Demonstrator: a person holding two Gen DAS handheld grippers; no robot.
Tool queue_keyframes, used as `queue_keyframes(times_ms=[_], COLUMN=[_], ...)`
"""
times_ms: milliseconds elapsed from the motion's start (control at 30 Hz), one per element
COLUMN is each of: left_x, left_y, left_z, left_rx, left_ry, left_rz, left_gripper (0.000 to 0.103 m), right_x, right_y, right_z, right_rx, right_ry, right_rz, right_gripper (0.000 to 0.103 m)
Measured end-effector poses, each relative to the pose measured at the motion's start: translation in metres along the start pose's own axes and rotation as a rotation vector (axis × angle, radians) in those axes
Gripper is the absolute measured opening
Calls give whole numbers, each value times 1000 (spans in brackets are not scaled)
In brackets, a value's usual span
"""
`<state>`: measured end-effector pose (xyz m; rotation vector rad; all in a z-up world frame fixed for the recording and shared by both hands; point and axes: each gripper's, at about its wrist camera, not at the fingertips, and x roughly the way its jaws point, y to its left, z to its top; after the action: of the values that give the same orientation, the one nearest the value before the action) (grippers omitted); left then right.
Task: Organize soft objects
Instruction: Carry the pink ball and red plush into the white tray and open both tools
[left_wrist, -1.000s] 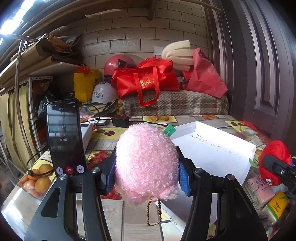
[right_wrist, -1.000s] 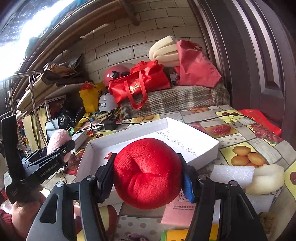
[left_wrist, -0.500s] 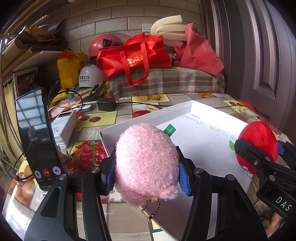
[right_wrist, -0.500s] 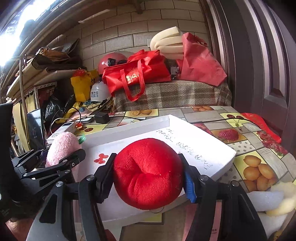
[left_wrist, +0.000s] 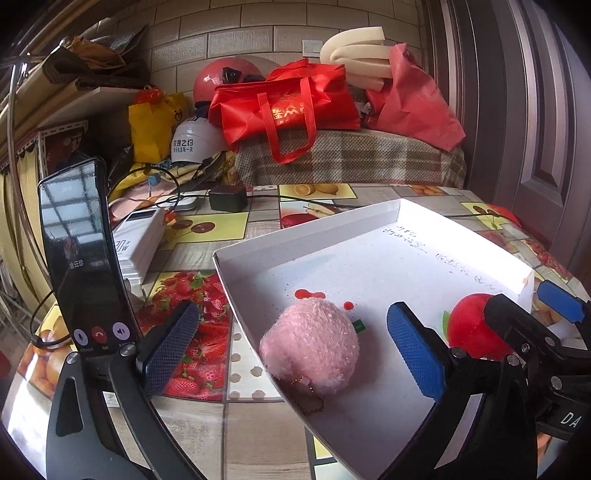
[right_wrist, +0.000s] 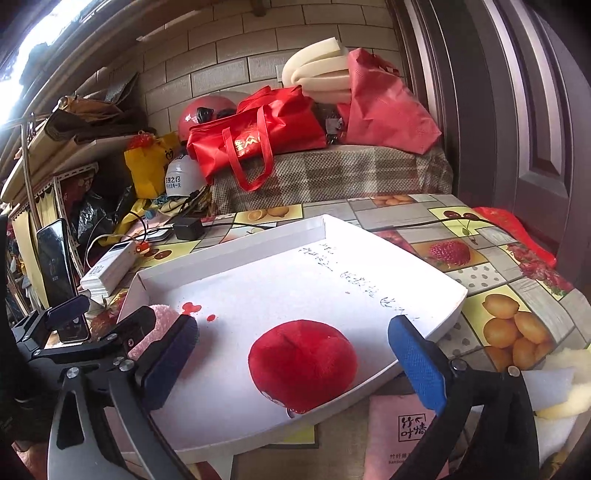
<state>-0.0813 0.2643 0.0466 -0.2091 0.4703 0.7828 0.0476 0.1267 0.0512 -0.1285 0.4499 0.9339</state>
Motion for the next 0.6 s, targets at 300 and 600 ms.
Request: queue_keyframes(times_ms=[300,600], left_x=[-5,-12], left_y=[1,3], left_z=[0,-1], left_rx=[-2,-11], left_ry=[-22,-60], left_rz=[17,38], left_gripper=[103,103], right_x=[-3,-11], right_y=[4,10], right_z=[1,0], right_rx=[-15,-47], right_ry=[-25,-75], right_rz=[-17,-43], right_gripper=[103,103])
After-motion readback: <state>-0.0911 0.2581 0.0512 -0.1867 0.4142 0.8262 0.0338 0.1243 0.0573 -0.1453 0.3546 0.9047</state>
